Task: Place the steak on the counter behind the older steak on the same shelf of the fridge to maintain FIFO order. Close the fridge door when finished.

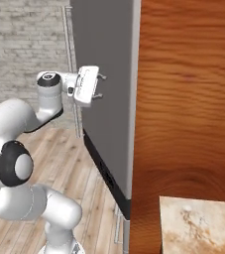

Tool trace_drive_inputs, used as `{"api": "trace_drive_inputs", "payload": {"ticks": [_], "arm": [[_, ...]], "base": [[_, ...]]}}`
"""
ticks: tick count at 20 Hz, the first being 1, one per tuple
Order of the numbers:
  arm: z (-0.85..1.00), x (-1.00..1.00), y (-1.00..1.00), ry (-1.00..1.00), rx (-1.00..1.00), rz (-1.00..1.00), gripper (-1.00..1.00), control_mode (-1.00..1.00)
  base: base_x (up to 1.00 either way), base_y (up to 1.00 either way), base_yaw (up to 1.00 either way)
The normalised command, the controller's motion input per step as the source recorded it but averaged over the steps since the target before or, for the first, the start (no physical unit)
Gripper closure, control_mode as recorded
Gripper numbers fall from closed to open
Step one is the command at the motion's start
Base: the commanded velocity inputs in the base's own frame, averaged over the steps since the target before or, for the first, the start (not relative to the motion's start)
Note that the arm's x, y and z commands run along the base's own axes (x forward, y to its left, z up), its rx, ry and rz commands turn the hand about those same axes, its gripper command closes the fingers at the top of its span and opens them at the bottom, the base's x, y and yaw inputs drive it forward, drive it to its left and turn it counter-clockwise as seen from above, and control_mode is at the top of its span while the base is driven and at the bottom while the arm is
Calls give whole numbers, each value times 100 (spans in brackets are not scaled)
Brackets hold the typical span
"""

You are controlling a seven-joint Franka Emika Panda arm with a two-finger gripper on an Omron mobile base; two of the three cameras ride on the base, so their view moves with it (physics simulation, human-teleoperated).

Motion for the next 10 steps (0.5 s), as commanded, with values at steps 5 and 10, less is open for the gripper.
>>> {"api": "trace_drive_inputs", "payload": {"ticks": [5, 10], "arm": [[-27, 0, -83, -5, 0, -13, -100, -100], [-27, 0, -81, -3, 0, -12, -100, -100]], "base": [[0, 0, 0], [0, 0, 0]]}}
